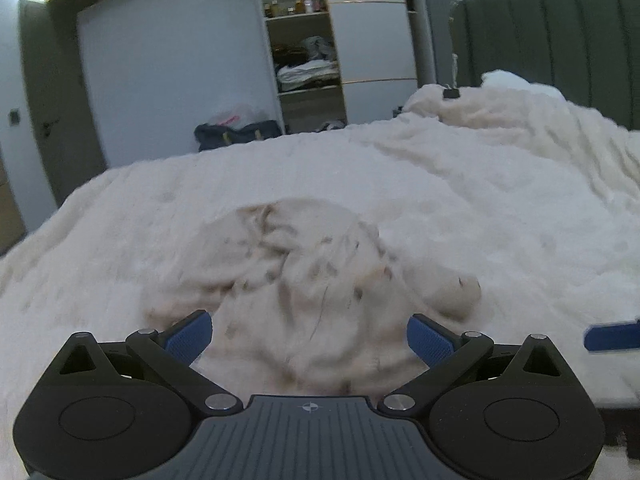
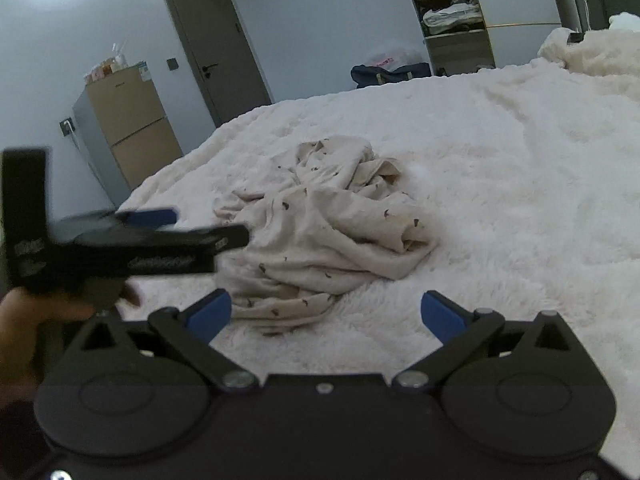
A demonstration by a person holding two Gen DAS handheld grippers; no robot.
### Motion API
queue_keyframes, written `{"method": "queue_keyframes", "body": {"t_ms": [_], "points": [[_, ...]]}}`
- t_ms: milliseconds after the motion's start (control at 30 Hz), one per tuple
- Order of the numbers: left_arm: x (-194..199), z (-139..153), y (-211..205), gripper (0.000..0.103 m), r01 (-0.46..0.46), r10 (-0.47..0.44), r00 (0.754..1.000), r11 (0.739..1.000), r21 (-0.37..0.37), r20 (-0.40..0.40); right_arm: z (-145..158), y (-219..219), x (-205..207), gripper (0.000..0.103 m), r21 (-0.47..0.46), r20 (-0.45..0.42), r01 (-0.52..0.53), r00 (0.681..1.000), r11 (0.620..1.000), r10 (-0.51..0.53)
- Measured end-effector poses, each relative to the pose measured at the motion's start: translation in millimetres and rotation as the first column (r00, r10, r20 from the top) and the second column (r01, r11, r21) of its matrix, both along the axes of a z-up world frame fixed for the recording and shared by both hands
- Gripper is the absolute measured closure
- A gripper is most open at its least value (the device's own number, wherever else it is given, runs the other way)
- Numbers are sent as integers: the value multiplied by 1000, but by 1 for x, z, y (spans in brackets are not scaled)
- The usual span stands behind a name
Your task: Fold clothes
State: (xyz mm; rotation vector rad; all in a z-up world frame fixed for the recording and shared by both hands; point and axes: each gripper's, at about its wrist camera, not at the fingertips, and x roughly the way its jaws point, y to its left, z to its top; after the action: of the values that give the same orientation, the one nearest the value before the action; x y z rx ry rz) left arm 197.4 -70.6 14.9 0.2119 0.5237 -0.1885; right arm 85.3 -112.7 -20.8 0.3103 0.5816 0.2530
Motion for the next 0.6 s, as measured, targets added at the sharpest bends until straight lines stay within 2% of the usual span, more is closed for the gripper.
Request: {"method": "queue_keyframes", "body": {"t_ms": [67,267,333,400,433,467,500,533,567,600], "points": [[23,0,-11,0,28,-29,999,999,-34,-34,1,-1,2,0,6,5,3,1000,1000,-3],[80,-6,-31,0,-47,49,996,999,18,-80,0,-8,4,0,34,14,13,1000,999,-13],[104,-8,-32,0,-69,72,984,997,21,-162,-1,-10,4,0,38,12,20,1000,999,-20],[119,-14,-31,8,-80,81,968,997,12,-237,-1,-11,5,0,41,11,25,1000,999,-26],[124,-18,-31,26,-79,78,960,997,6,-267,0,-12,5,0,43,14,25,1000,999,-26],[126,-20,-33,48,-75,78,956,997,19,-282,1,-12,6,0,45,19,25,999,999,-26],[127,-25,-37,57,-67,81,953,996,58,-293,3,-12,5,0,46,30,22,999,999,-24],[123,-25,-41,72,-53,80,958,993,102,-276,5,-12,5,0,46,41,19,999,999,-21],[119,-23,-42,94,-38,68,964,992,123,-256,7,-13,4,0,41,54,20,998,999,-22],[114,-19,-43,93,-30,62,970,990,135,-237,10,-14,3,0,35,66,22,998,999,-24]]}}
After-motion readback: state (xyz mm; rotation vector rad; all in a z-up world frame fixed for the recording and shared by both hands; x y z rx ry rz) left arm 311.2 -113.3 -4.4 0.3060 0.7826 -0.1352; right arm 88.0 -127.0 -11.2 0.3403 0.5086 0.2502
